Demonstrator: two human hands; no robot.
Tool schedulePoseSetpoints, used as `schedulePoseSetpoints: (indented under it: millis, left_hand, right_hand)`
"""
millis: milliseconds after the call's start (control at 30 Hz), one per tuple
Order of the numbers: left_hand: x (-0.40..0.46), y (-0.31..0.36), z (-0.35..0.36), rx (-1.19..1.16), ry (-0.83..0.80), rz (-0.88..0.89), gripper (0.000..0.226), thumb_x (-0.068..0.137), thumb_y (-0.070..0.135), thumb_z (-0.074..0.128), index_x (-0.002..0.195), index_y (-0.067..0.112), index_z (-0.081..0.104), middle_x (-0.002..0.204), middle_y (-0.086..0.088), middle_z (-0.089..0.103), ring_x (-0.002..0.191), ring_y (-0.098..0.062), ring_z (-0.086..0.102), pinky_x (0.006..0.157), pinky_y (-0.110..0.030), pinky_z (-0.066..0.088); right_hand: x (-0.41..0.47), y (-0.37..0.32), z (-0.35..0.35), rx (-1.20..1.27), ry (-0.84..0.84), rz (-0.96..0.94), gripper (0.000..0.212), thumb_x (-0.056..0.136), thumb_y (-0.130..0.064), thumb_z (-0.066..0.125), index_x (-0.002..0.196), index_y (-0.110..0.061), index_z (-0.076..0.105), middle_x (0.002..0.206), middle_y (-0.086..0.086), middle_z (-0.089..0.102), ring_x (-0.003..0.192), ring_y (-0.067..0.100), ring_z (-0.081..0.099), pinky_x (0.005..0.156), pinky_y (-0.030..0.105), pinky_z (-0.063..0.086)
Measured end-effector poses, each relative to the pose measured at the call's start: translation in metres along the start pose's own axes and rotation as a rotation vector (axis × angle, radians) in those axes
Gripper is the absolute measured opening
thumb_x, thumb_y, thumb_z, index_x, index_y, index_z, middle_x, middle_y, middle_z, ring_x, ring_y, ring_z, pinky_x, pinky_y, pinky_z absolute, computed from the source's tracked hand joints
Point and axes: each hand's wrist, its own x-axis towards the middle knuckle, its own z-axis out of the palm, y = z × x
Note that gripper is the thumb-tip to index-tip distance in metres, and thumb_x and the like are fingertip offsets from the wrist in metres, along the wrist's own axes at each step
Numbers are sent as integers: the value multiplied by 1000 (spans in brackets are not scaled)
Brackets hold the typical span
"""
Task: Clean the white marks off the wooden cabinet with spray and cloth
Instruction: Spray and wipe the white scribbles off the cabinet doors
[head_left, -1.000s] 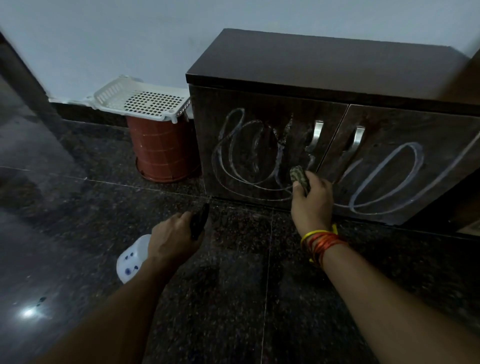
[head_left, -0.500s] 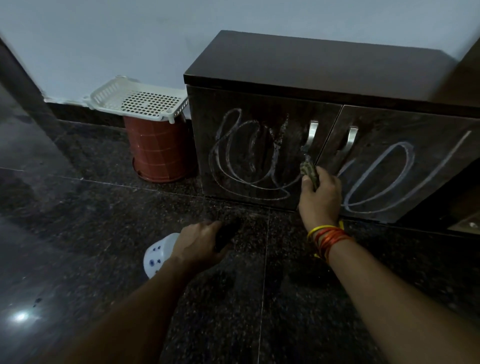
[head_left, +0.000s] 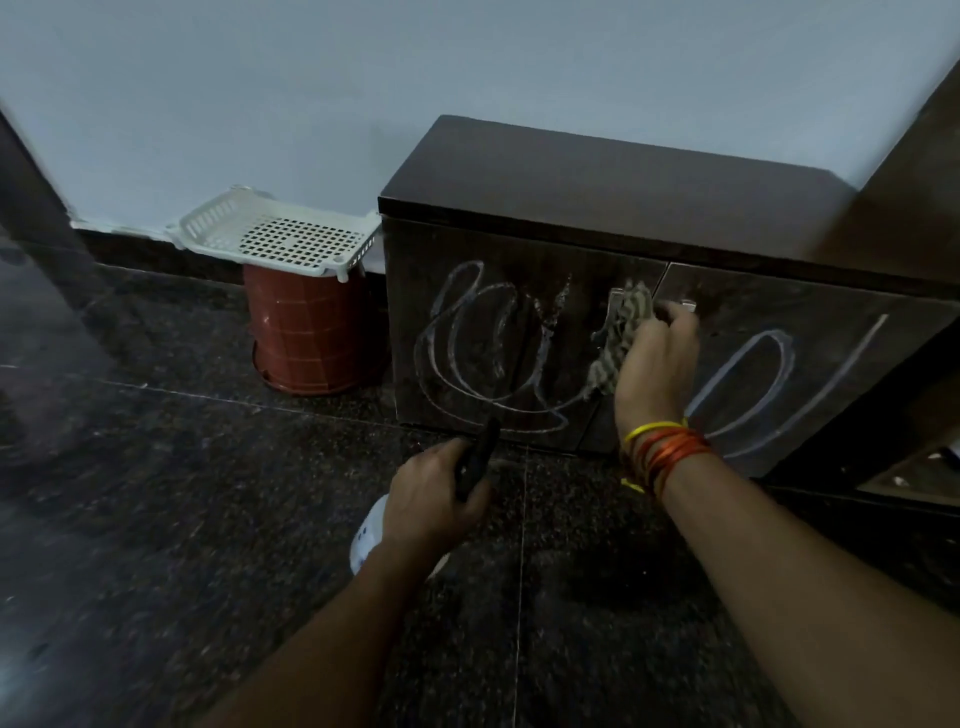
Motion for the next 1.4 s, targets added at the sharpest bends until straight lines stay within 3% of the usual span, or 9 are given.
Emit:
schedulePoseSetpoints:
  millis: [167, 367, 600, 767, 900, 1033, 1200, 1300, 1400]
  left_hand:
    - [15, 10, -5, -198, 149, -165, 32, 82, 47, 47, 71, 18, 53, 55, 2, 46, 47, -13, 41, 49, -29, 30]
    - [26, 12, -1, -305, 248, -162, 25, 88, 34, 55, 68, 20, 54, 51, 1, 44, 45, -13, 40, 46, -20, 28]
    - [42, 16, 1, -386, 334, -201, 26, 87, 36, 55, 66, 21, 55, 52, -5, 50, 45, -22, 47, 45, -41, 42]
    - [43, 17, -4, -416, 370, -219, 15, 86, 39, 56, 77, 28, 60, 57, -7, 53, 50, -33, 53, 49, -53, 47]
    - [37, 15, -14, -379, 368, -196, 9, 85, 37, 57, 81, 31, 61, 61, -5, 57, 50, -28, 56, 49, -51, 47]
    - [39, 15, -18, -372, 394, -190, 21, 87, 34, 57, 71, 21, 58, 55, -9, 52, 48, -32, 52, 48, -52, 45]
    - [37, 25, -20, -354, 358, -187, 24, 89, 34, 58, 65, 29, 54, 56, -9, 53, 48, -29, 51, 49, -45, 41]
    - [34, 24, -24, -346, 368, -179, 21, 88, 33, 58, 68, 30, 55, 59, -5, 56, 47, -23, 52, 47, -35, 41]
    - [30, 19, -26, -354, 360, -181, 18, 87, 37, 57, 72, 27, 58, 58, -4, 56, 48, -23, 53, 48, -42, 44]
  right_hand:
    - [5, -20, 23, -65, -31, -257, 32, 87, -10, 49, 119, -8, 52, 123, 15, 46, 103, 15, 43, 84, 12, 26]
    - [35, 10, 41, -324, -15, -742, 30, 87, -11, 58, 116, -4, 55, 126, 24, 42, 116, 35, 46, 102, 32, 33]
    - [41, 63, 63, -768, -112, -983, 54, 96, -21, 46, 142, 1, 30, 151, 29, 20, 141, 47, 15, 118, 49, 12]
    - [31, 60, 97, -857, -186, -1226, 55, 94, -6, 46, 145, 0, 27, 151, 28, 18, 139, 48, 14, 116, 52, 12]
    - [17, 51, 118, -845, -226, -1239, 53, 94, -7, 29, 146, -4, 29, 153, 23, 26, 140, 43, 21, 115, 50, 17]
    - [41, 58, 82, -892, -133, -1190, 56, 92, -3, 37, 147, -4, 26, 153, 25, 23, 141, 43, 17, 117, 50, 13]
    - [44, 60, 72, -838, -32, -1088, 52, 95, -2, 47, 144, 2, 29, 151, 31, 21, 140, 49, 16, 118, 51, 11]
    - [34, 45, 98, -801, -86, -1201, 51, 93, 0, 35, 143, 1, 31, 150, 29, 26, 138, 49, 21, 115, 53, 15]
    - [22, 31, 123, -789, -115, -1282, 51, 94, -5, 24, 144, -2, 34, 151, 23, 31, 138, 45, 28, 115, 50, 15]
